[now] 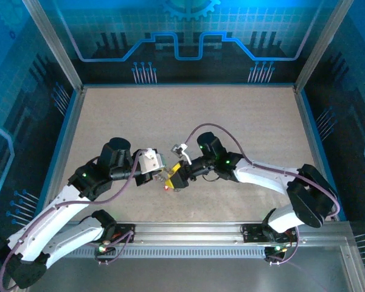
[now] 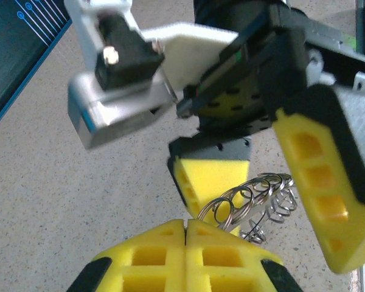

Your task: Put the keys on the keyring

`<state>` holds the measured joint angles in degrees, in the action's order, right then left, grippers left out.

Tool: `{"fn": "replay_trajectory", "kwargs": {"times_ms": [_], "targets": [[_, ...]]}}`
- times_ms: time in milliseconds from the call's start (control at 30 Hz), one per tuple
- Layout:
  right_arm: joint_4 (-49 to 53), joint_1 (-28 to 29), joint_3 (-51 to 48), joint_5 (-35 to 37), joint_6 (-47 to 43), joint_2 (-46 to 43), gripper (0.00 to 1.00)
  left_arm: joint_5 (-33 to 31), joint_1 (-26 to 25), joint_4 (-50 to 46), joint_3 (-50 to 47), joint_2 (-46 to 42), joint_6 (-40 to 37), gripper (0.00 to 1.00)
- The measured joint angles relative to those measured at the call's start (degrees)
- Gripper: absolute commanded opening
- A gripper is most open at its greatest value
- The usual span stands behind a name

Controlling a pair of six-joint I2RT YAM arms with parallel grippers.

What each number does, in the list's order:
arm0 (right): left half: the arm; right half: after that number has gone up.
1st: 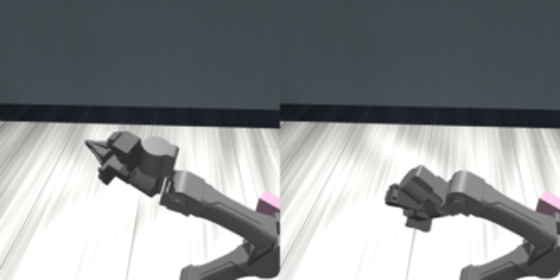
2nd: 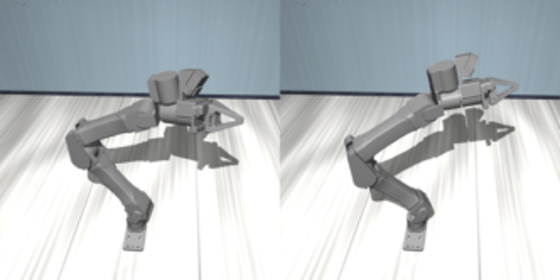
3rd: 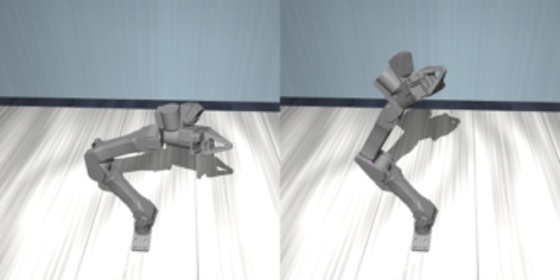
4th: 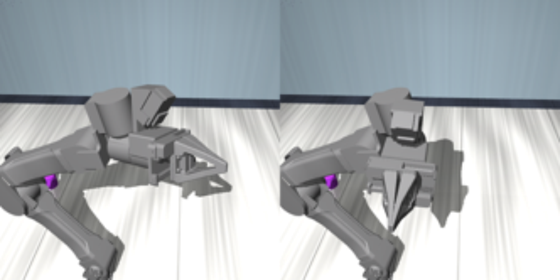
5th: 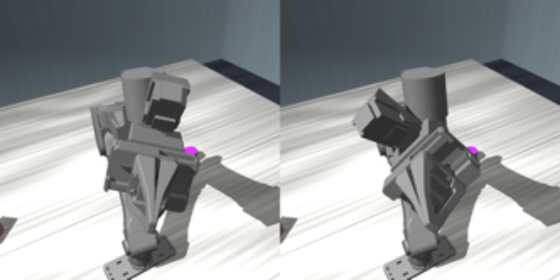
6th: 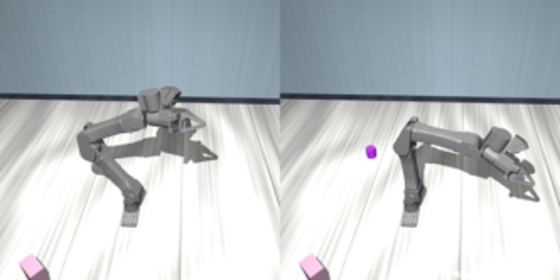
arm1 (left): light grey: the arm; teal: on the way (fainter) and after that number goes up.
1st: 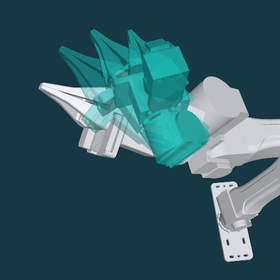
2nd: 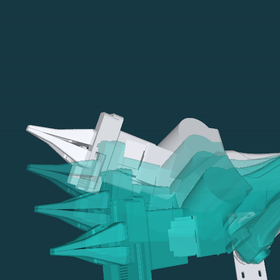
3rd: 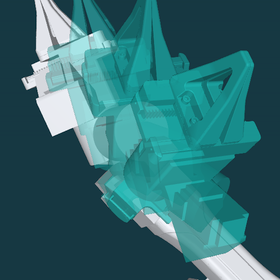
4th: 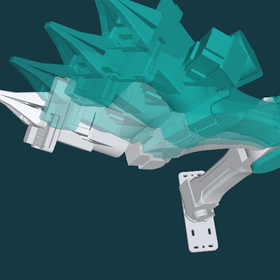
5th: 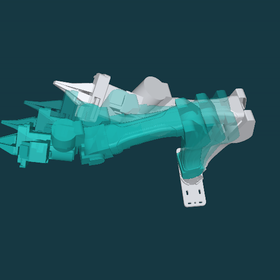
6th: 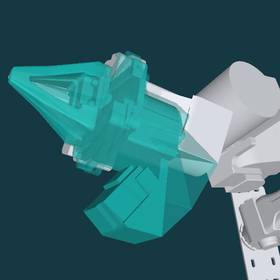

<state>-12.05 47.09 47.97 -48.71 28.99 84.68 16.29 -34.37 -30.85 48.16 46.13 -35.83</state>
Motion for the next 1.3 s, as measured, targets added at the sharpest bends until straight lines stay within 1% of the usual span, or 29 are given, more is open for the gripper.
{"fn": "replay_trajectory", "kwargs": {"times_ms": [100,133,200,400,433,467,500,567,667,767,933,1067,1100,1167,1200,1300], "targets": [[-0.70,0.90,0.50,-2.40,1.09,1.18,0.50,0.00,0.00,0.33,0.00,0.00,0.00,0.00],[-0.90,0.94,0.81,-3.06,0.94,1.38,0.45,0.00,0.00,0.35,0.00,0.00,0.00,0.00],[-1.29,1.03,1.90,-4.26,1.40,1.77,0.39,-0.02,0.00,0.33,0.00,0.00,0.00,0.00],[-1.33,0.96,2.45,-4.74,1.11,1.84,0.27,0.02,0.04,1.40,0.00,-0.13,0.48,0.00],[-1.33,0.96,2.45,-4.46,0.85,1.84,0.26,0.02,0.04,1.49,0.00,-0.24,0.72,0.00],[-1.27,0.96,2.43,-4.22,0.61,1.84,0.25,0.02,0.04,1.57,0.00,-0.46,1.07,0.03],[-1.38,0.96,2.43,-4.26,0.31,1.81,0.25,0.02,0.04,1.57,0.00,-0.74,1.36,0.12],[-1.95,0.98,2.43,-4.20,-0.33,1.55,0.24,-0.02,0.04,1.64,0.00,-1.36,1.57,0.25],[-3.30,0.96,1.46,-3.39,-1.20,0.55,0.22,0.09,0.04,2.16,0.00,-2.71,2.80,0.32],[-5.05,0.96,-0.46,-1.88,-1.90,-1.05,0.21,0.57,0.04,2.93,0.00,-4.42,3.78,0.47],[-8.63,0.98,-2.27,2.03,-3.10,-2.80,0.20,1.22,0.04,4.00,0.00,-7.28,6.27,0.61],[-10.86,1.01,-2.34,4.83,-4.07,-3.41,0.17,1.03,0.04,4.76,0.02,-9.70,8.33,0.66],[-11.67,1.01,-2.40,5.27,-4.22,-3.61,0.15,0.44,0.04,4.85,0.02,-10.32,8.83,0.67],[-12.85,1.01,-2.69,6.34,-4.48,-3.89,0.15,-0.92,0.04,4.92,0.02,-11.32,9.42,0.68],[-13.09,1.01,-2.75,6.75,-4.55,-3.91,0.15,-1.88,0.04,4.92,0.02,-11.76,9.90,0.69],[-11.93,1.01,-2.75,8.83,-6.43,-4.00,0.24,-4.61,0.04,4.98,-0.37,-12.26,10.75,0.71]]}}
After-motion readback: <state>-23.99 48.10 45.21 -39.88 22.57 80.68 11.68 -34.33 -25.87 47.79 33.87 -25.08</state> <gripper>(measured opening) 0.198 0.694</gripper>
